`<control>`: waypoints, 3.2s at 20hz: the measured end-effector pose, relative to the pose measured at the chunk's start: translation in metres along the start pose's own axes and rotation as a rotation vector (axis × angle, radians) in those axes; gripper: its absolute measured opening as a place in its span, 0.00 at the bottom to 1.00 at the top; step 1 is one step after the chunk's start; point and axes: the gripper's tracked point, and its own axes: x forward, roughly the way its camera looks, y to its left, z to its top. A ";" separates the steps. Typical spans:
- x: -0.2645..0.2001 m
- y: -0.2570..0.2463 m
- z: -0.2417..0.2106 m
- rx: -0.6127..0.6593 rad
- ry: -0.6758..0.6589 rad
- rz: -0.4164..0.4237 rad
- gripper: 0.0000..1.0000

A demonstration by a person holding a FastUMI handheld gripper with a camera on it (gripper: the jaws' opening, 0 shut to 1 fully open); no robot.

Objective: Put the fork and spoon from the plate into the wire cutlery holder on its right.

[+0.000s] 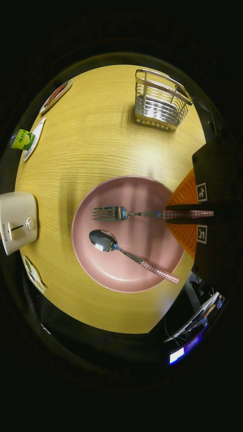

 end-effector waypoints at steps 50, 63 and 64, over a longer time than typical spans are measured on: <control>-0.180 -0.165 0.001 -0.244 -0.029 0.083 1.00; -0.165 -0.067 0.032 0.024 -0.619 0.026 1.00; -0.159 -0.052 0.037 0.035 -0.631 0.046 1.00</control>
